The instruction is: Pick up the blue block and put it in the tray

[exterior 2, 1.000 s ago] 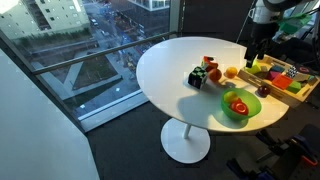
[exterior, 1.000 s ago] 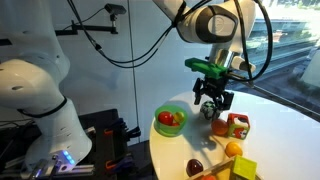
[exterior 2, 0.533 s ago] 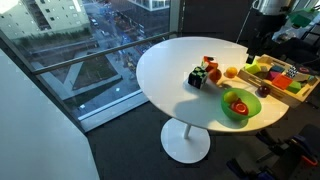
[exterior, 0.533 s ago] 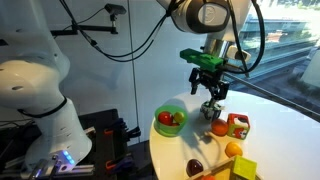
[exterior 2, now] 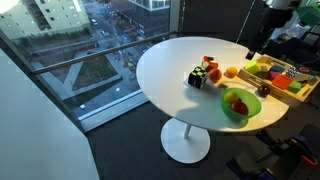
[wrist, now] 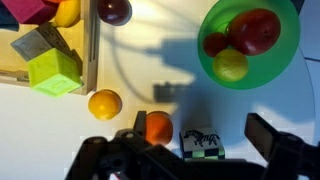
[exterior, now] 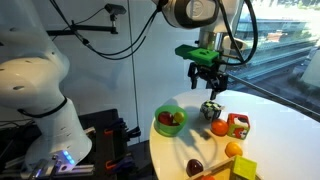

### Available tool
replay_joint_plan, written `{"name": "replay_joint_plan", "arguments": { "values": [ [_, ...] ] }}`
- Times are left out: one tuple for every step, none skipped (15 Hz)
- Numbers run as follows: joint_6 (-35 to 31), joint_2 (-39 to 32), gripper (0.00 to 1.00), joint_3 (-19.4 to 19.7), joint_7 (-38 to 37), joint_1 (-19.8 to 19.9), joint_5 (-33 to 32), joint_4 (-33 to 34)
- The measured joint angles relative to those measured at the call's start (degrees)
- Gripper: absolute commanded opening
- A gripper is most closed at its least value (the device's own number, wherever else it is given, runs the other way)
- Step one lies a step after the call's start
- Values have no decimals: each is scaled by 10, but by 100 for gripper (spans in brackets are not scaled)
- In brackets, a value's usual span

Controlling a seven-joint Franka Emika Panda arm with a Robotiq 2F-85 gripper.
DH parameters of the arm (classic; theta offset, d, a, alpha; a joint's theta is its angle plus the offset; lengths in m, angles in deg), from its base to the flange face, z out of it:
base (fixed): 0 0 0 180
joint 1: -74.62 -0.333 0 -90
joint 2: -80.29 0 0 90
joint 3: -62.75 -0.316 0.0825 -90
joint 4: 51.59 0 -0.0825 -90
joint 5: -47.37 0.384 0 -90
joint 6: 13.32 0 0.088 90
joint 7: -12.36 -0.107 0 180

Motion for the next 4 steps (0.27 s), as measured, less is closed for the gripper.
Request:
{"name": "replay_joint_plan", "arguments": {
  "values": [
    [-3, 5, 100, 0, 0, -1, -2, -3],
    [-5, 9, 100, 0, 0, -2, -3, -6],
    [-6, 10, 100, 0, 0, -3, -3, -8],
    [-7, 11, 100, 0, 0, -3, -4, -9]
  ]
}}
